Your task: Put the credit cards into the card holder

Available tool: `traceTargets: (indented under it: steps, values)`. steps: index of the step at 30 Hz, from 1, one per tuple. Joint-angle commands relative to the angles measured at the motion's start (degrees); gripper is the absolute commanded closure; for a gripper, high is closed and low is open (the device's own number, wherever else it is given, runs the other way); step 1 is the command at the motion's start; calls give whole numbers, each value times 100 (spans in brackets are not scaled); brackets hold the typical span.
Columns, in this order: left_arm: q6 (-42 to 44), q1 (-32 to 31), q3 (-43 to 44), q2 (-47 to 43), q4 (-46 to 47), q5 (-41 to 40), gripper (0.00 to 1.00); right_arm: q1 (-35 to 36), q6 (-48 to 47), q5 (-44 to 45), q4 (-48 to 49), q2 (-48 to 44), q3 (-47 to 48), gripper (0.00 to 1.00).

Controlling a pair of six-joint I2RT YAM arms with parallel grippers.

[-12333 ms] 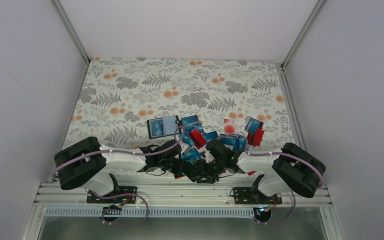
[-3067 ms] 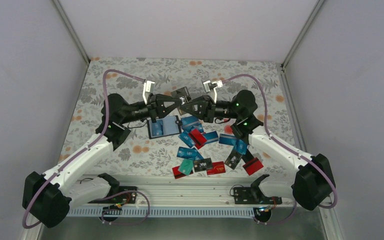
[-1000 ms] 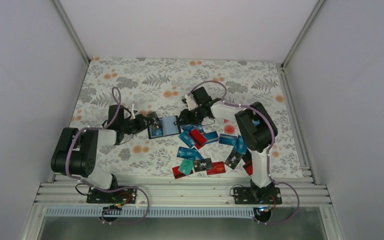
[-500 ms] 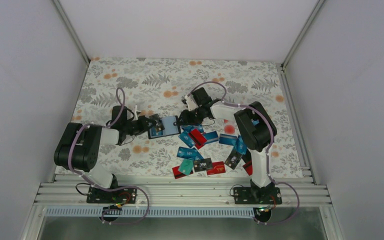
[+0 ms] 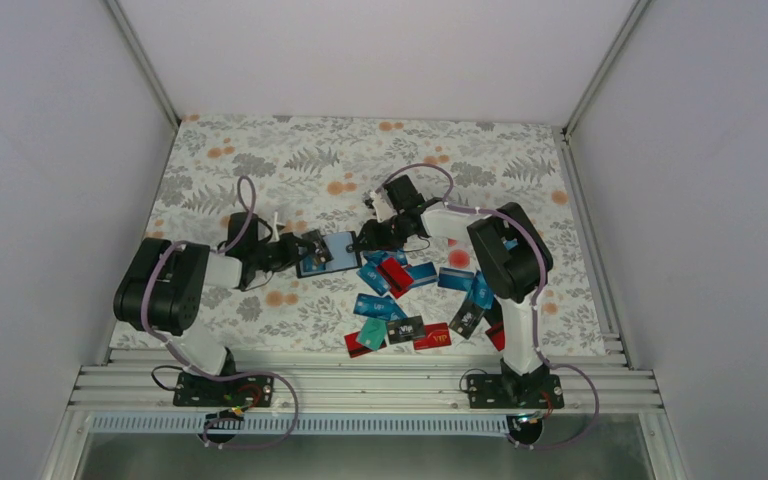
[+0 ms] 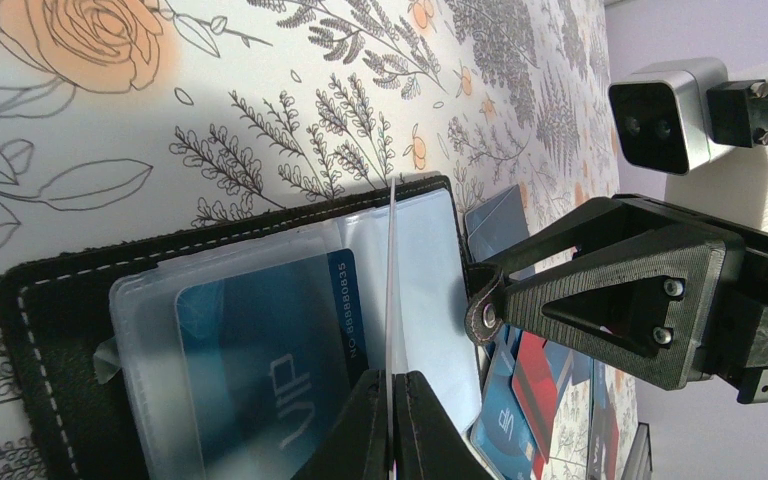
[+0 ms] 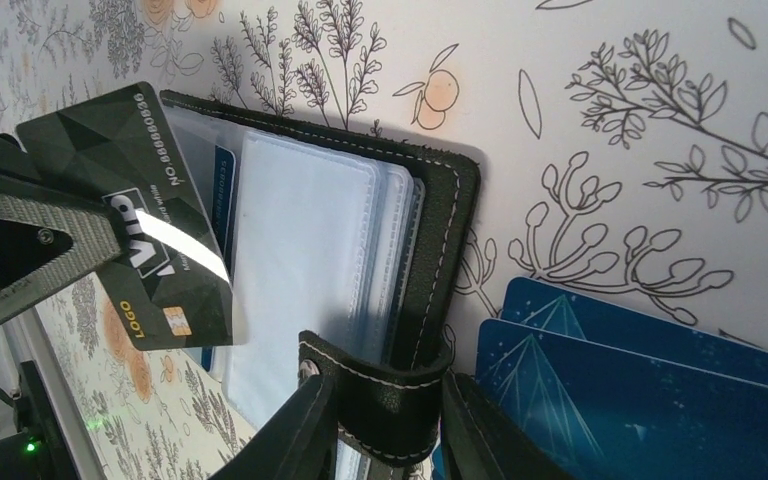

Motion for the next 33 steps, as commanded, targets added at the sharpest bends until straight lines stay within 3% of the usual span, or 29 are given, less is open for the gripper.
traceTargets:
  steps: [1, 9, 24, 33]
  values:
    - [-10, -76, 123, 192, 248, 28, 98, -25, -42, -116, 114, 128, -44, 72]
    - [-182, -122, 31, 160, 302, 149, 98, -29, -41, -143, 116, 121, -45, 73]
    - [716, -134, 985, 555, -1962, 280, 98, -36, -39, -252, 191, 150, -25, 74]
    - [949, -132, 1289, 822, -2608, 399, 98, -40, -49, -267, 199, 104, -55, 74]
